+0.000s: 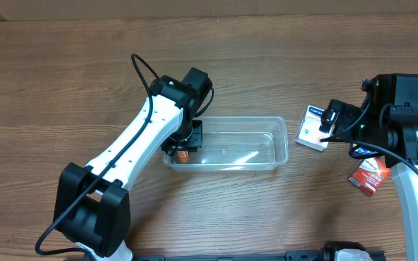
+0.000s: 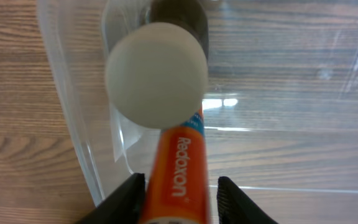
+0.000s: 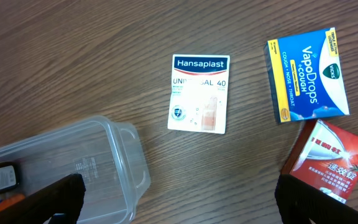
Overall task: Pack container
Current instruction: 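Place the orange tube into the container beside the bottle, release, then grasp the white Hansaplast box with the right gripper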
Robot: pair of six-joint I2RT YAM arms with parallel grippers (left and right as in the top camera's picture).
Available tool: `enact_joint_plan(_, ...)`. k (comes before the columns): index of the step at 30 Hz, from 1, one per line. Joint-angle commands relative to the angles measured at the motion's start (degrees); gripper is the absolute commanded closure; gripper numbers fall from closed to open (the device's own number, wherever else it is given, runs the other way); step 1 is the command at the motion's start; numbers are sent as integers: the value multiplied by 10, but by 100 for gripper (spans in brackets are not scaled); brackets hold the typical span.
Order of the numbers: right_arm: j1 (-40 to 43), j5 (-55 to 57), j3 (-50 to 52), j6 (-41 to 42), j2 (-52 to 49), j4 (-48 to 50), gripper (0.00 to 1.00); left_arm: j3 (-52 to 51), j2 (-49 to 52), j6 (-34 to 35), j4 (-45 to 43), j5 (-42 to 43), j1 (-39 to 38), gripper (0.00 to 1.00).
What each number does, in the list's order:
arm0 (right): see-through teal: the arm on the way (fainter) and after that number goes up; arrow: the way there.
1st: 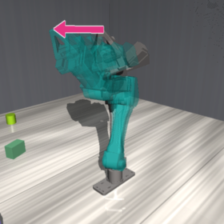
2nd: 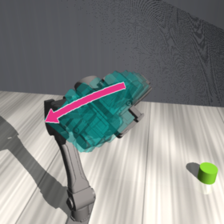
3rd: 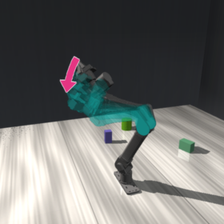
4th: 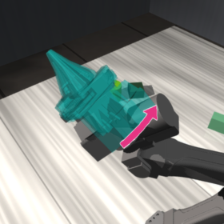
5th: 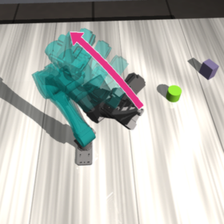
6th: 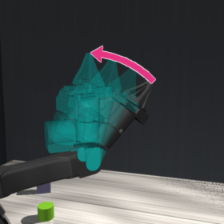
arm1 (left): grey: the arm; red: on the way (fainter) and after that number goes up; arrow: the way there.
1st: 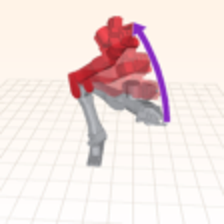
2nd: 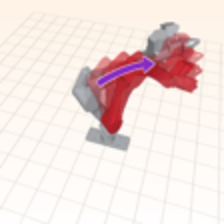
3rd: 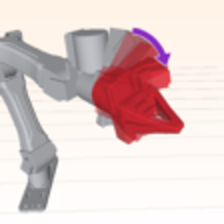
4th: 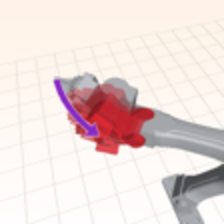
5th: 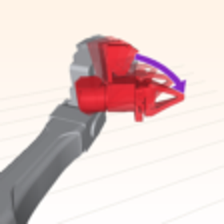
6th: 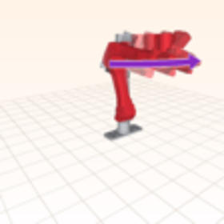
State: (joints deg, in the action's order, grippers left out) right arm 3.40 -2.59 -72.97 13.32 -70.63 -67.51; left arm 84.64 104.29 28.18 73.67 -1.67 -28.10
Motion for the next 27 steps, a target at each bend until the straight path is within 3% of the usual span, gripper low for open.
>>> enact_joint_plan(1,2,-1,-17,2,6,2,0,-9,5,-11,3,2,-1,11)
enact_joint_plan(7,2,-1,-17,2,6,3,0,32,-20,-14,28,-12,0,9)
enact_joint_plan(9,2,-1,-17,2,6,3,0,61,-58,-14,39,-17,0,0)
enact_joint_plan(12,2,-1,-16,3,6,1,0,81,-147,-28,34,-36,11,0)
enact_joint_plan(16,2,34,-78,20,0,-22,0,80,-256,-53,41,-47,106,0)
enact_joint_plan(19,2,55,-149,19,-67,-37,0,80,-280,-88,41,-22,197,0)
enact_joint_plan(24,2,39,-149,17,-278,-37,0,61,-274,-120,28,23,307,0)
enact_joint_plan(27,2,29,-147,17,-361,-27,0,61,-269,-130,28,32,332,0)
